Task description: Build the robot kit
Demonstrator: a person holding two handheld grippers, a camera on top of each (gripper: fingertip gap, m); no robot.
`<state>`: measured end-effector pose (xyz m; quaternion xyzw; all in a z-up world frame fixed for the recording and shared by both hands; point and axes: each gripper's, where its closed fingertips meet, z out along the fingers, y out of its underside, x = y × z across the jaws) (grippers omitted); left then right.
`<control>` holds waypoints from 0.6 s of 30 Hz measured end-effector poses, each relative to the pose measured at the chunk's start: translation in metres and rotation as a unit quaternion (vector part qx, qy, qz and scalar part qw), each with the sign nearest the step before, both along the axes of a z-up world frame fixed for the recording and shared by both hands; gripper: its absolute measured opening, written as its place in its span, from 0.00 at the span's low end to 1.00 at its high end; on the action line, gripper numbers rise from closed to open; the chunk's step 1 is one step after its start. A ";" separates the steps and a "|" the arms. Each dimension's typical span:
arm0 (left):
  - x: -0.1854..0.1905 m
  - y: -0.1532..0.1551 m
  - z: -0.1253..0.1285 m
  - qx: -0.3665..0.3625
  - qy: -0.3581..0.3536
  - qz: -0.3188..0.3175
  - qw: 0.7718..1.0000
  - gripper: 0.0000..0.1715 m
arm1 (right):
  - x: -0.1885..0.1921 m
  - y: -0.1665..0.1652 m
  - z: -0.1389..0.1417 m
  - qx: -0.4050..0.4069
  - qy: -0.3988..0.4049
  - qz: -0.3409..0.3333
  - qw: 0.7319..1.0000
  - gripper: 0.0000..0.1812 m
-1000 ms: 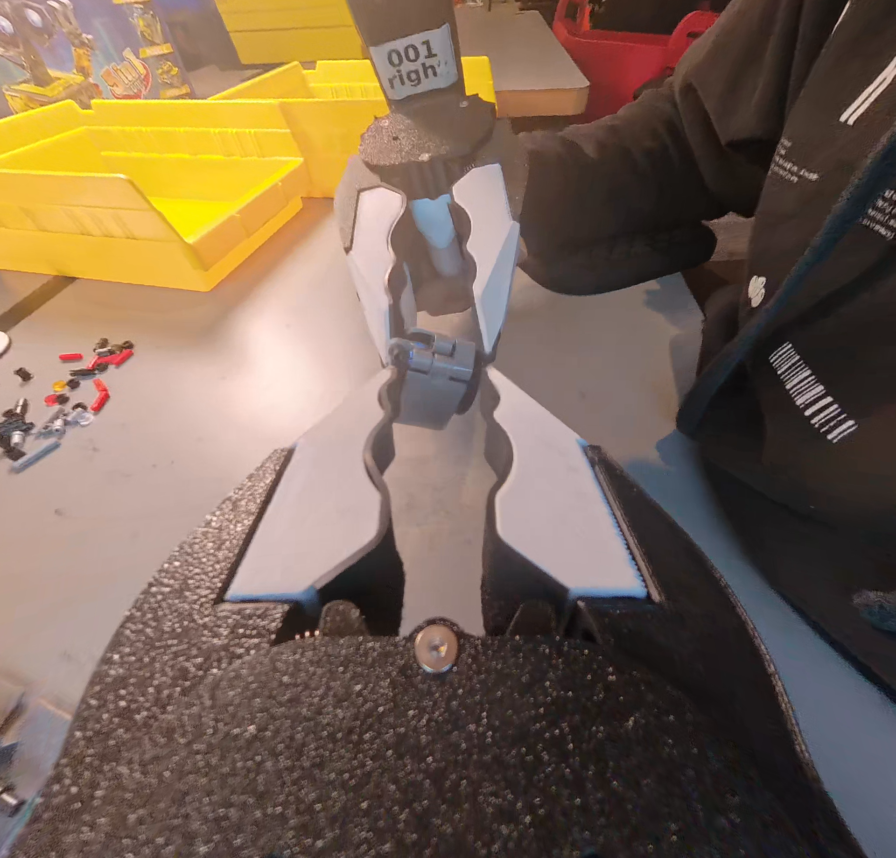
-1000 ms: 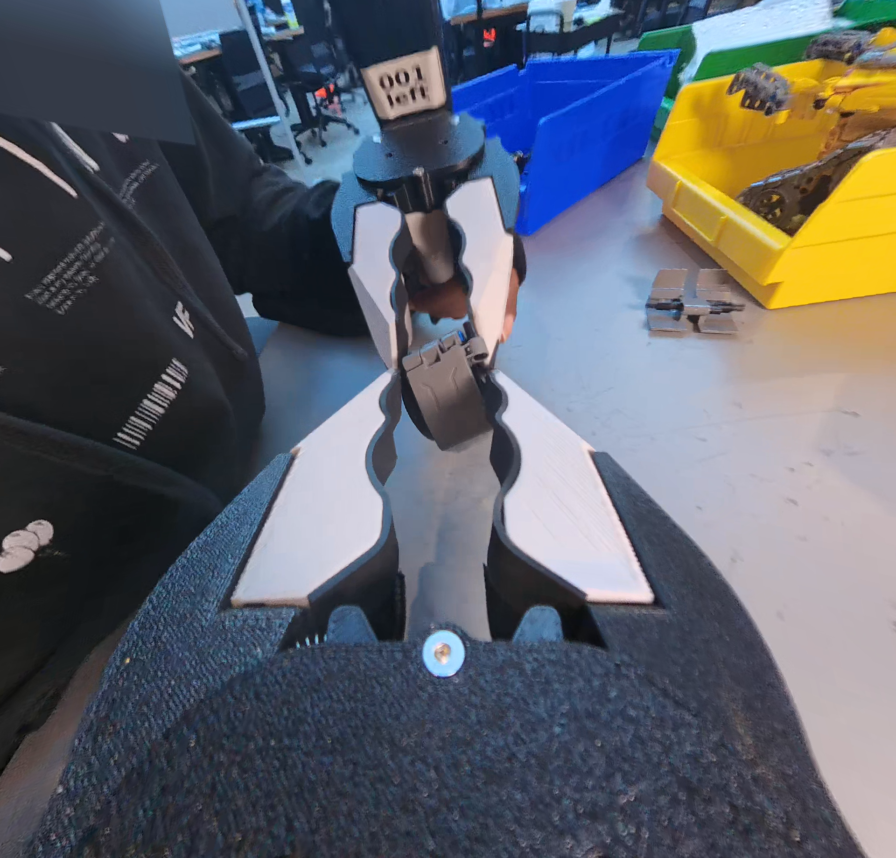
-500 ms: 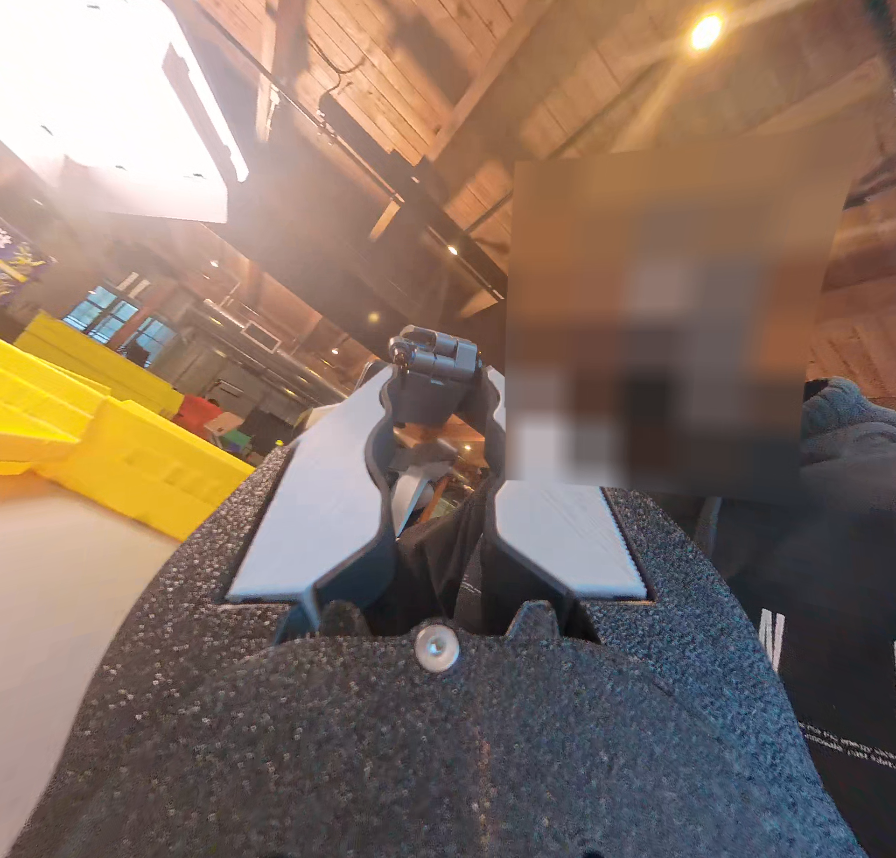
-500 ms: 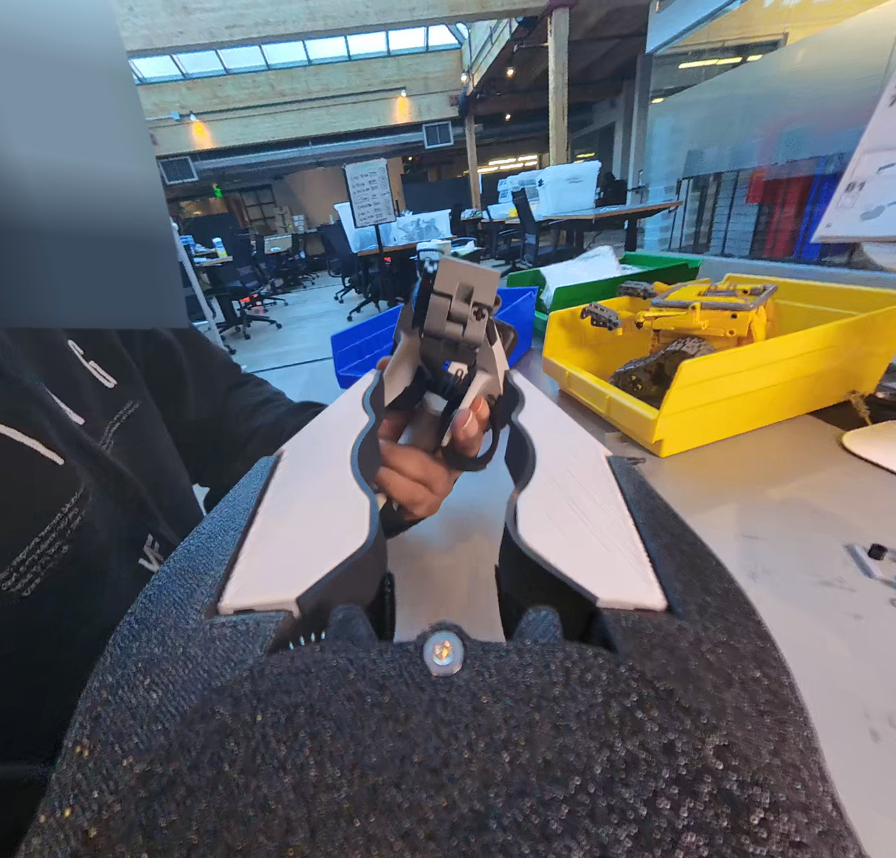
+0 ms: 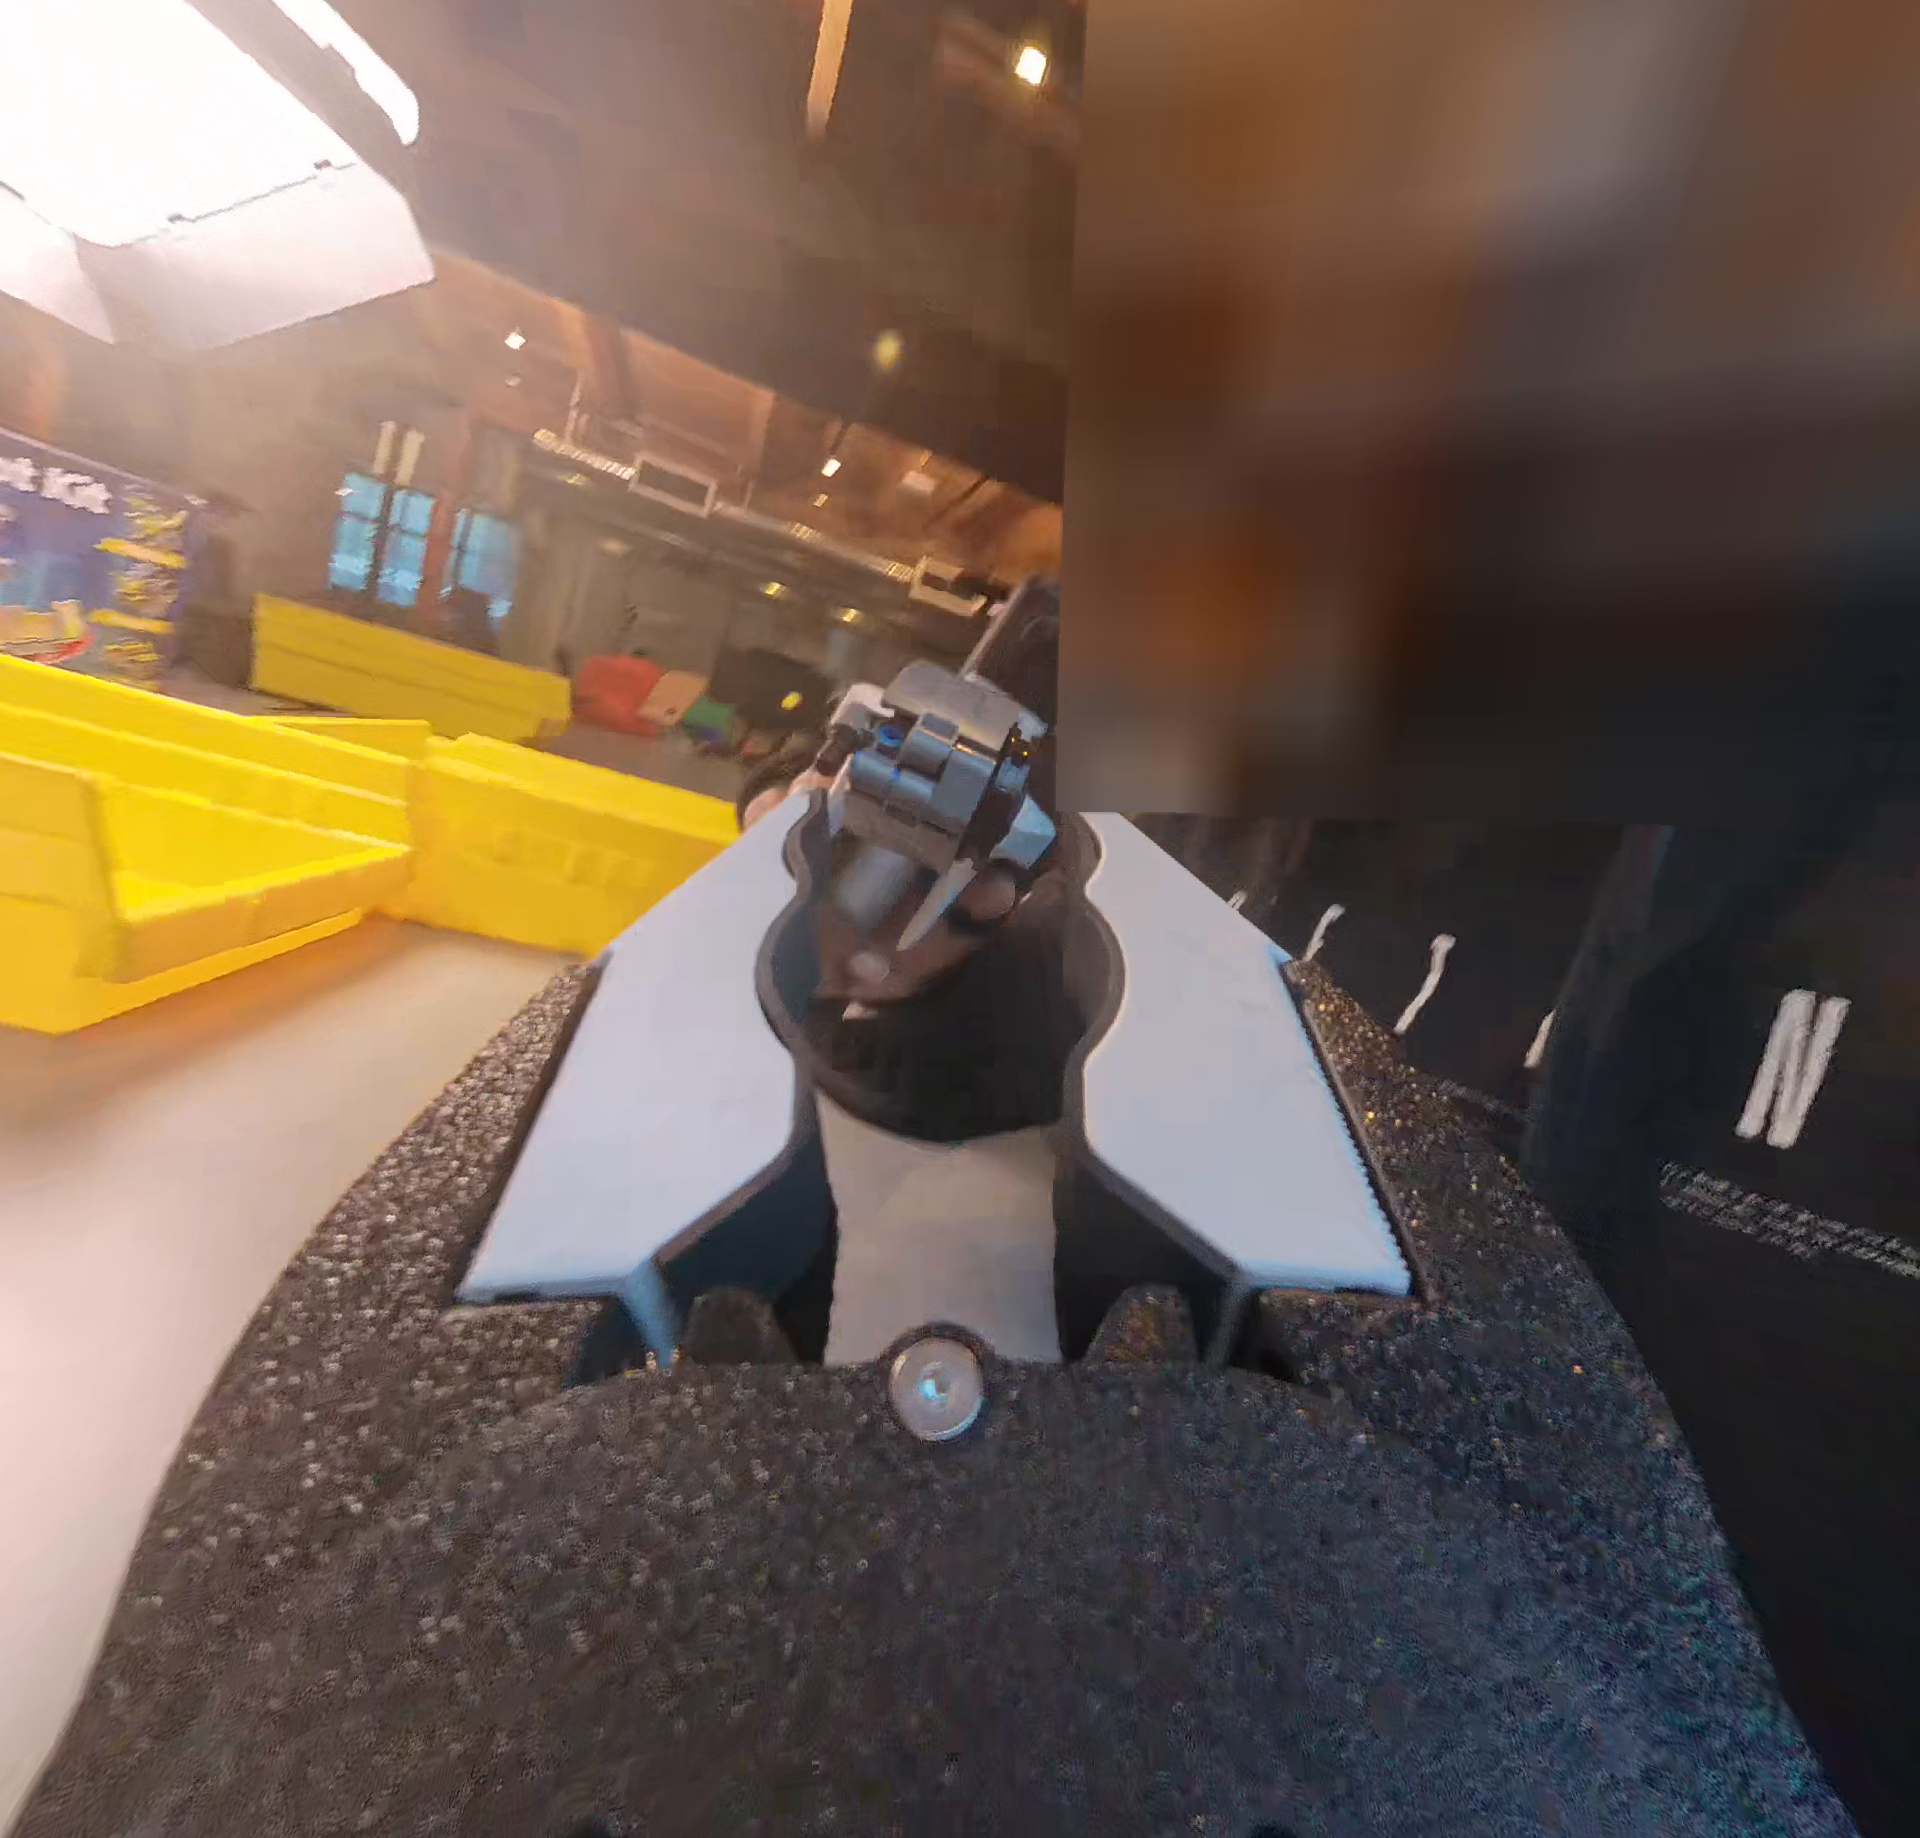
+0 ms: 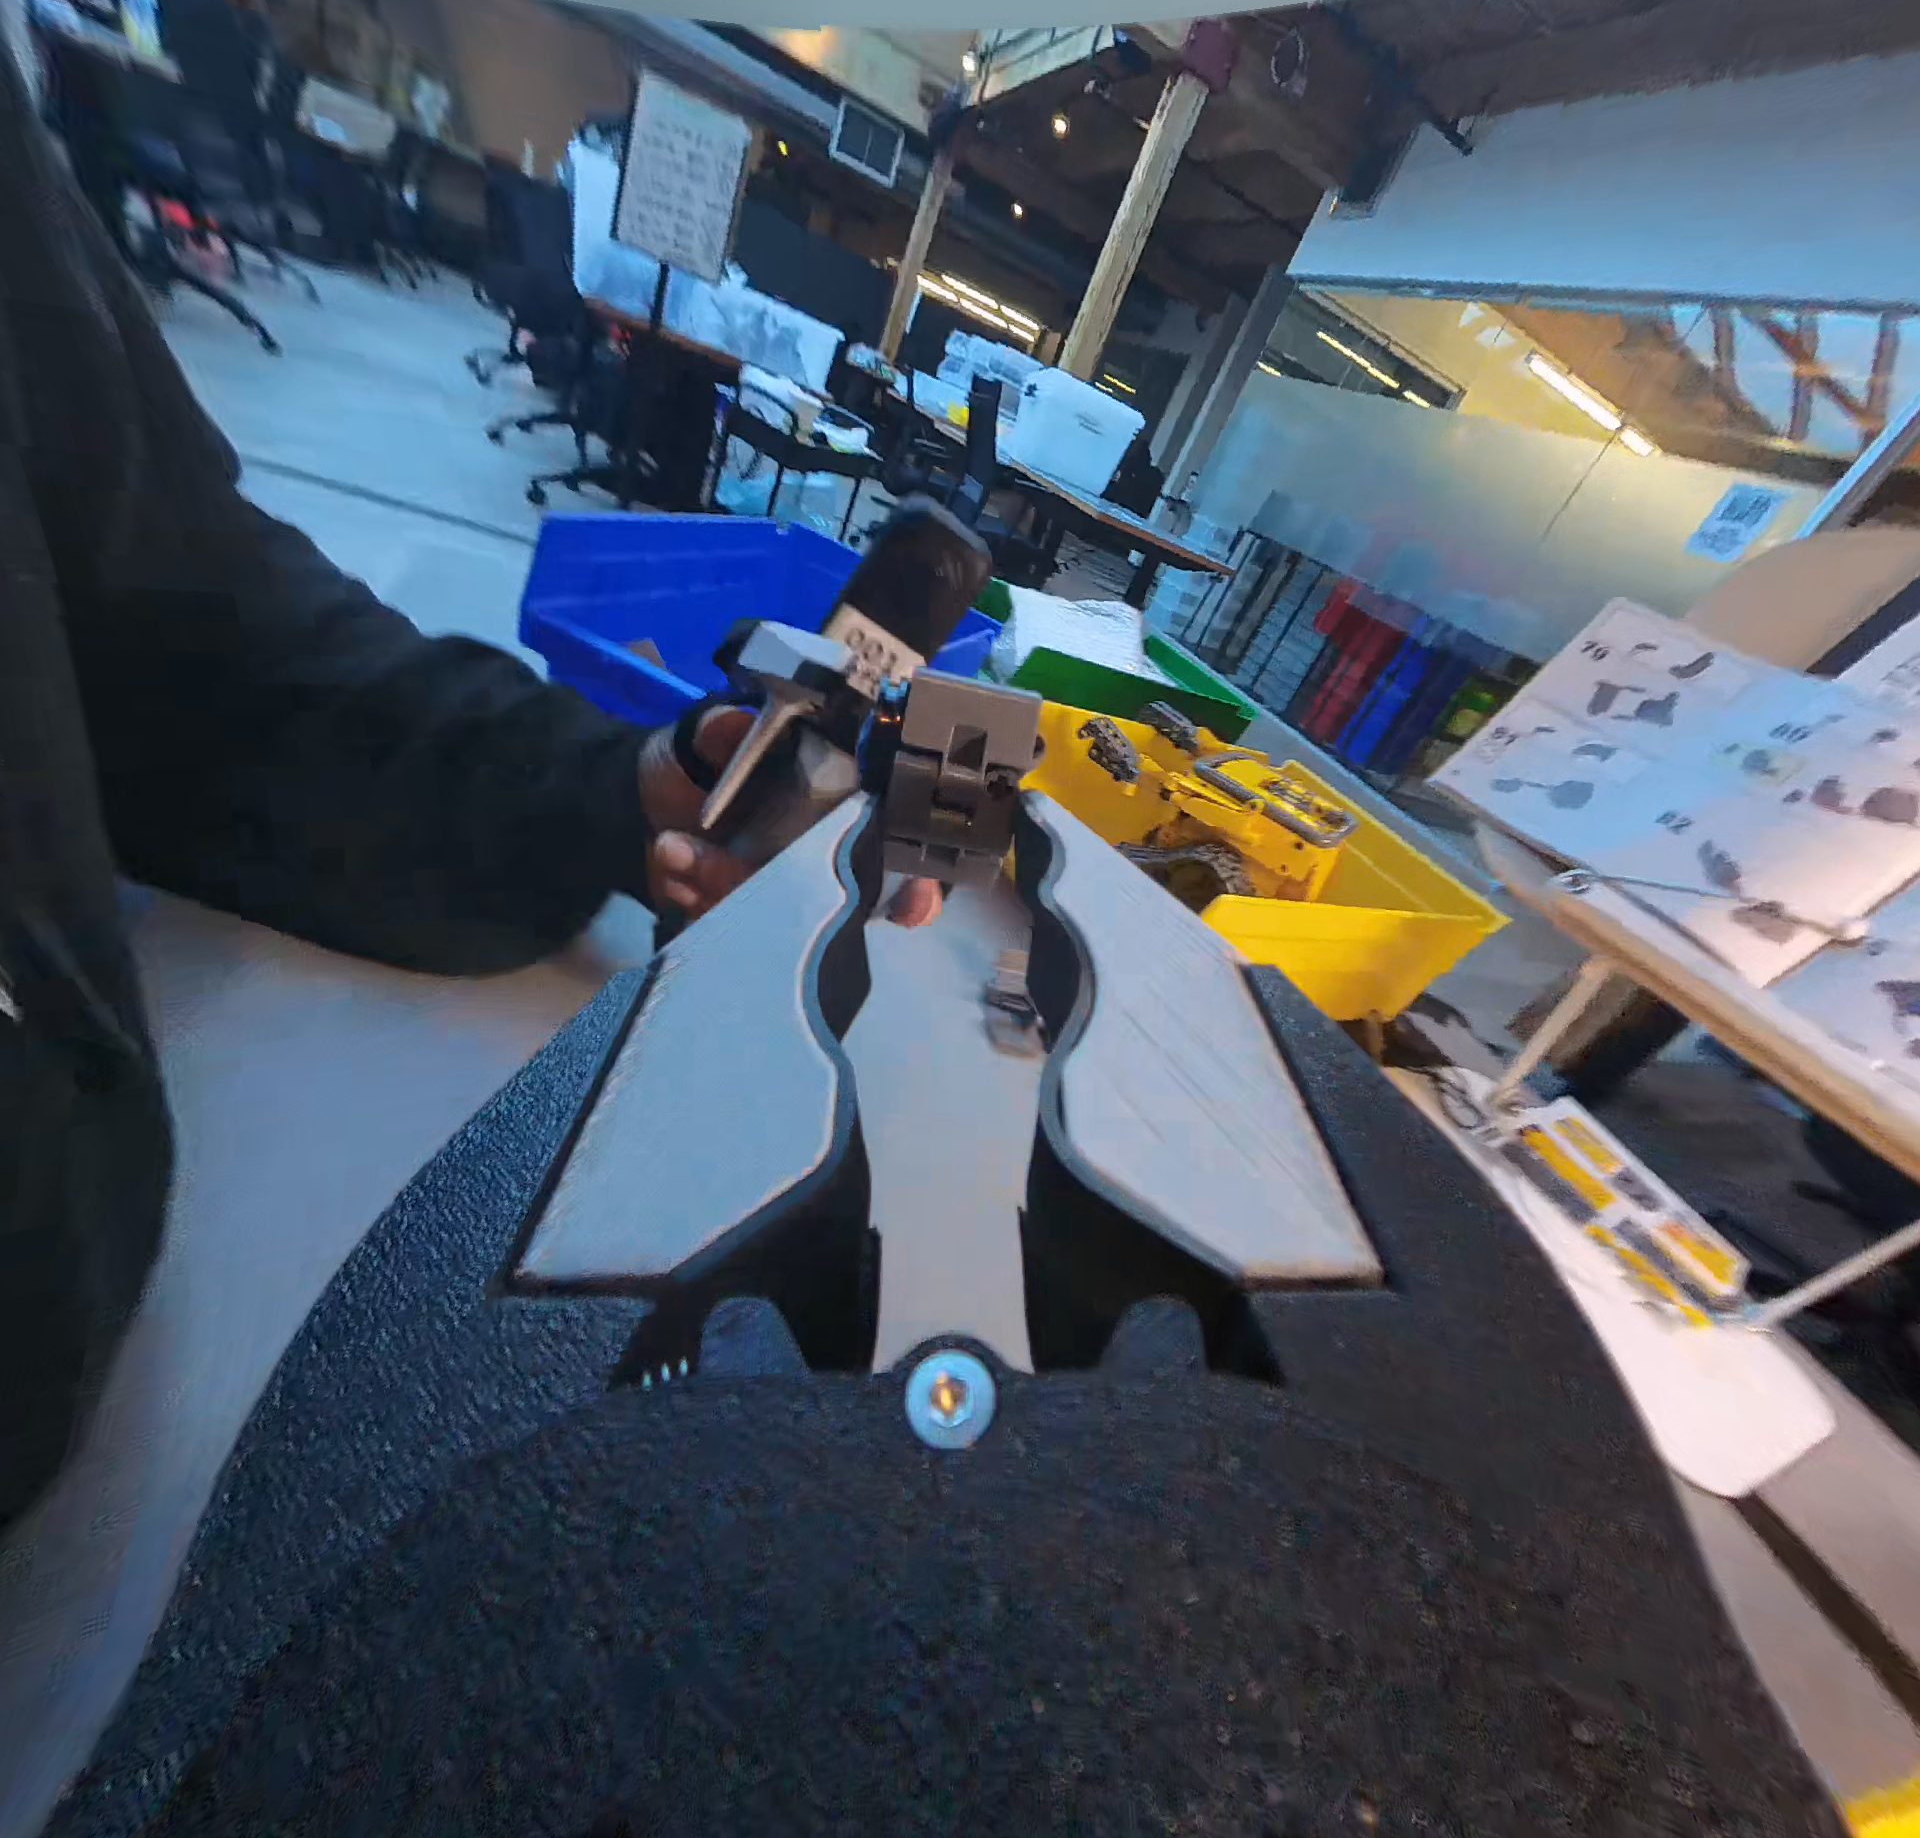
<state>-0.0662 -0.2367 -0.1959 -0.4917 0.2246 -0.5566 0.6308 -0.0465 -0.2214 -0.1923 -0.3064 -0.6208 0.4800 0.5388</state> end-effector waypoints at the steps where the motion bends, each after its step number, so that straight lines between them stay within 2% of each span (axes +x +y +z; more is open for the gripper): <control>1: 0.001 0.001 -0.006 0.004 0.039 0.022 0.999 0.28 | 0.000 0.002 -0.005 0.035 0.000 -0.011 0.999 0.14; 4: 0.008 0.006 -0.024 0.013 0.140 0.067 0.988 0.32 | 0.000 0.005 -0.016 0.093 -0.003 -0.021 0.995 0.14; 8: 0.016 0.017 -0.046 0.016 0.226 0.111 0.968 0.33 | -0.002 0.005 -0.030 0.145 -0.008 -0.019 0.989 0.14; 12: 0.013 0.019 -0.048 0.024 0.243 0.130 0.961 0.30 | -0.002 0.003 -0.037 0.158 -0.010 -0.010 0.987 0.13; 18: 0.010 0.017 -0.046 0.032 0.252 0.140 0.957 0.27 | -0.003 0.003 -0.041 0.120 -0.014 0.011 0.993 0.13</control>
